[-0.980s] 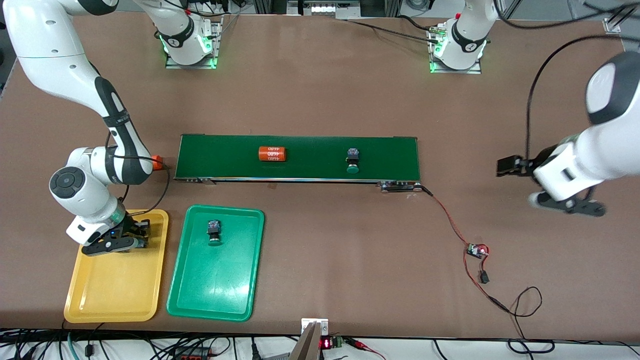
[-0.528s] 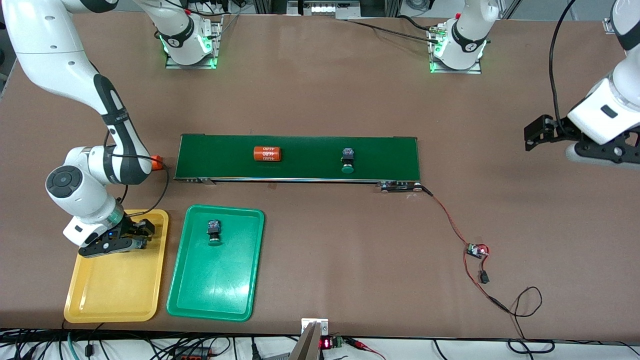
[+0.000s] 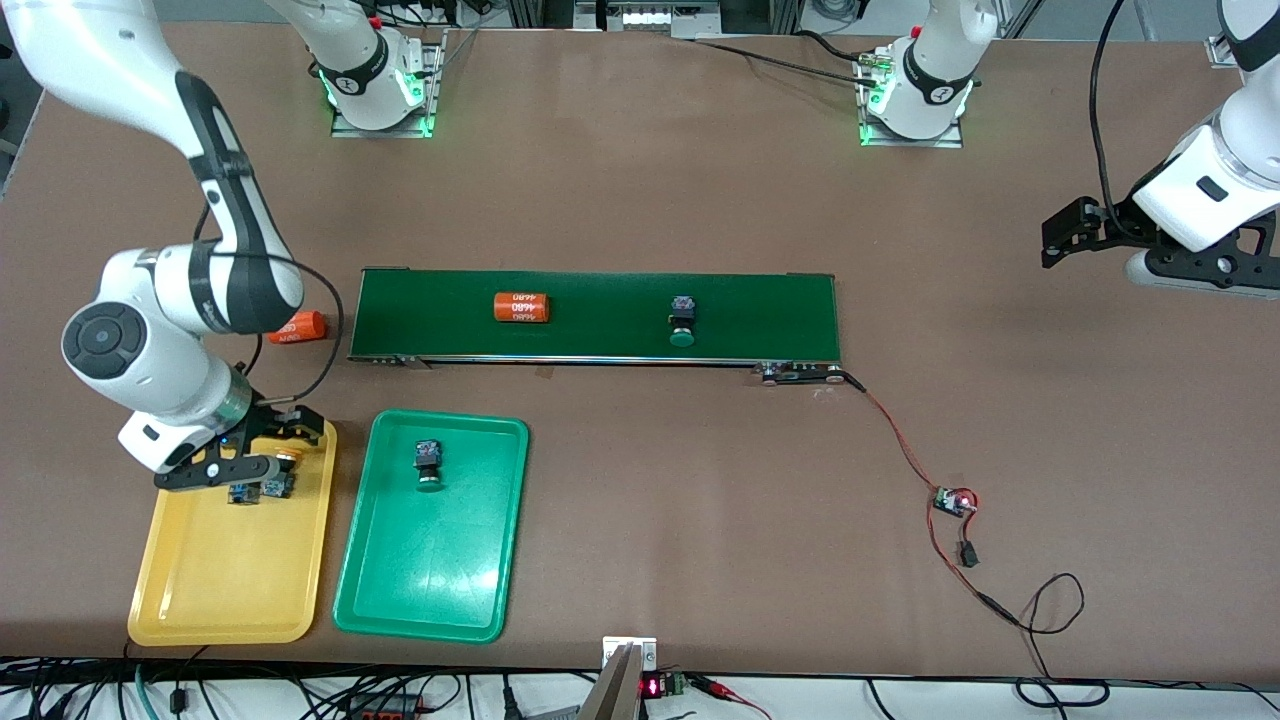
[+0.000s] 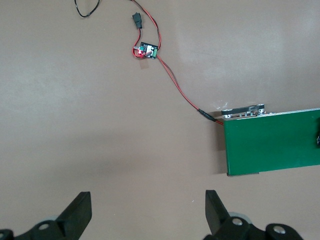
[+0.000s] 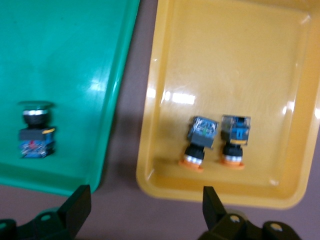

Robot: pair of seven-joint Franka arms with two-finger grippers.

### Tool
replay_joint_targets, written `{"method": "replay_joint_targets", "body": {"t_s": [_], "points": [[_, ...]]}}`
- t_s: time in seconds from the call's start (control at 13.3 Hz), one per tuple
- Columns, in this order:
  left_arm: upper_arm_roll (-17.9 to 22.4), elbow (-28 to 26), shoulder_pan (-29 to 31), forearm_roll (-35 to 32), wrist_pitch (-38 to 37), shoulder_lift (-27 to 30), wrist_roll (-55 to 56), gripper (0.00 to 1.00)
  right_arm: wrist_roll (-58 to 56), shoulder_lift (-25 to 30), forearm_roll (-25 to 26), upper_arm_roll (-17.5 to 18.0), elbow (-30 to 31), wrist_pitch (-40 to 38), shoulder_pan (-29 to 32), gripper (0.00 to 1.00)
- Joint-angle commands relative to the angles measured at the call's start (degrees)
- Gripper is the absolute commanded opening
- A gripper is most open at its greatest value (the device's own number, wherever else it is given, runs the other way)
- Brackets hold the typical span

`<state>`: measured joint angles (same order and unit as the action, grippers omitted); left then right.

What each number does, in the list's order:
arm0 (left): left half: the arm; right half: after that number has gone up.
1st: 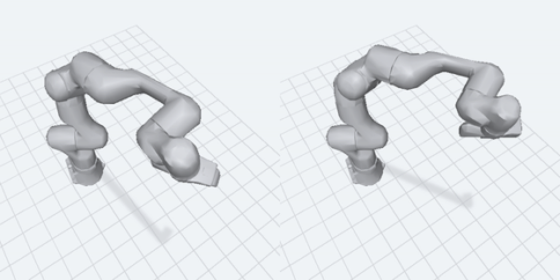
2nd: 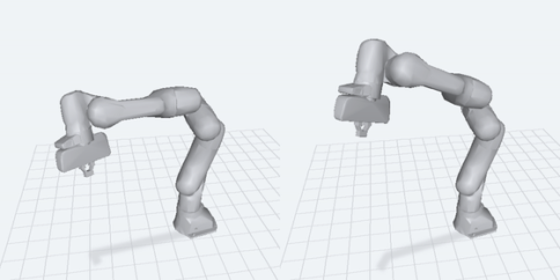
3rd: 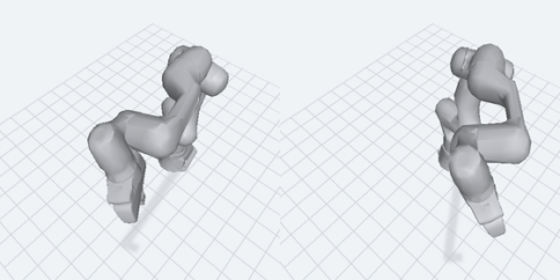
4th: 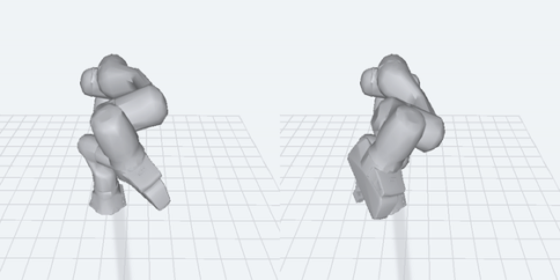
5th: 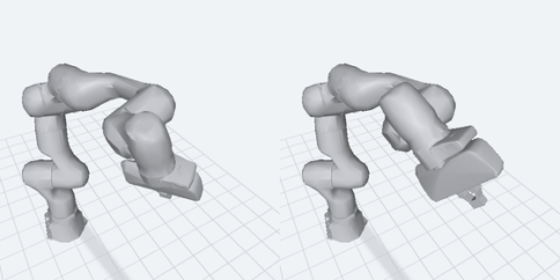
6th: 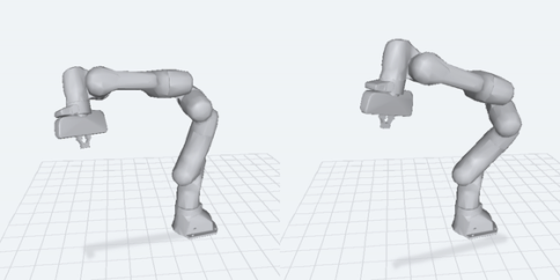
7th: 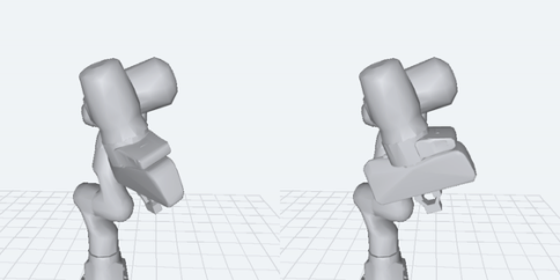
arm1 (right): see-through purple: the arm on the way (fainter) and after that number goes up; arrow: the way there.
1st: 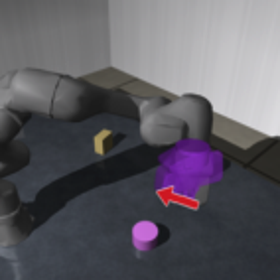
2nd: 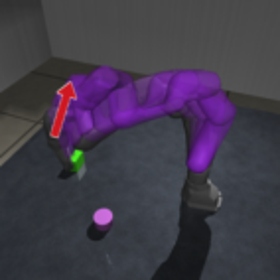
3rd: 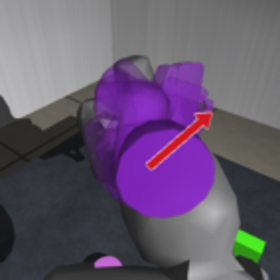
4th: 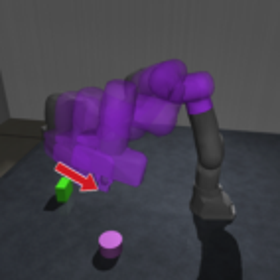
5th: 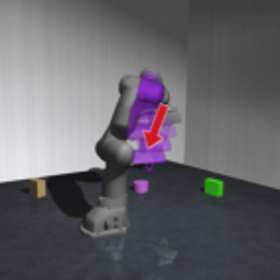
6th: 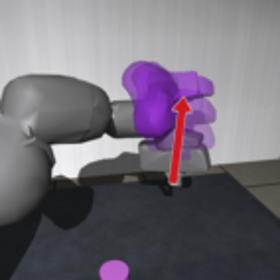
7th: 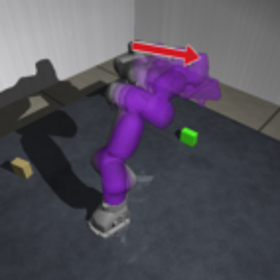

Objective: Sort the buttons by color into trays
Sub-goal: 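Move the right gripper to the belt above the green button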

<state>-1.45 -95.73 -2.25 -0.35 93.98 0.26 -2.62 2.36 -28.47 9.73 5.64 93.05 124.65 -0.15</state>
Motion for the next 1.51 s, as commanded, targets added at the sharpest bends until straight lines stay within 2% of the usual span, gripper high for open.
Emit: {"method": "replay_joint_targets", "body": {"t_s": [0.0,0.23,0.45,0.68,0.75,0.83,0.9,1.13,1.43], "points": [[0.8,0.1,-0.9,1.2,0.3,0.2,-1.5,1.00,3.4,5.2,-2.3,2.0,1.2,-6.6,-0.2,1.00],[0.7,0.3,-1.3,1.2,0.5,0.1,-1.8,1.00,6.1,9.3,-2.5,4.2,1.3,-11.9,-0.2,1.00],[0.8,0.3,-1.4,1.3,0.4,0.1,-1.8,1.00,6.5,13.3,-5.1,4.4,1.6,-17.0,-0.1,1.00],[0.7,0.4,-1.6,1.2,0.4,0.0,-1.8,1.00,6.8,17.0,-5.4,4.4,1.8,-22.8,-0.2,1.00],[0.7,0.4,-1.8,1.2,0.4,0.0,-1.8,1.00,7.0,18.3,-7.2,4.4,2.0,-25.0,-0.2,1.00],[0.7,0.4,-1.8,1.1,0.4,0.1,-1.8,1.00,9.6,19.3,-12.4,4.3,2.5,-27.3,-0.1,1.00],[0.6,0.4,-1.8,1.2,0.4,0.1,-1.8,1.00,12.6,19.8,-13.8,4.3,2.8,-28.2,-0.4,1.00],[0.7,0.8,-1.8,1.1,0.4,0.0,-1.8,1.00,13.5,20.1,-13.4,4.9,3.8,-26.1,-3.2,1.00],[0.7,0.8,-1.8,1.1,0.4,-0.1,-1.7,1.00,13.5,20.5,-10.0,10.3,6.4,-21.7,-3.3,1.00]]}}
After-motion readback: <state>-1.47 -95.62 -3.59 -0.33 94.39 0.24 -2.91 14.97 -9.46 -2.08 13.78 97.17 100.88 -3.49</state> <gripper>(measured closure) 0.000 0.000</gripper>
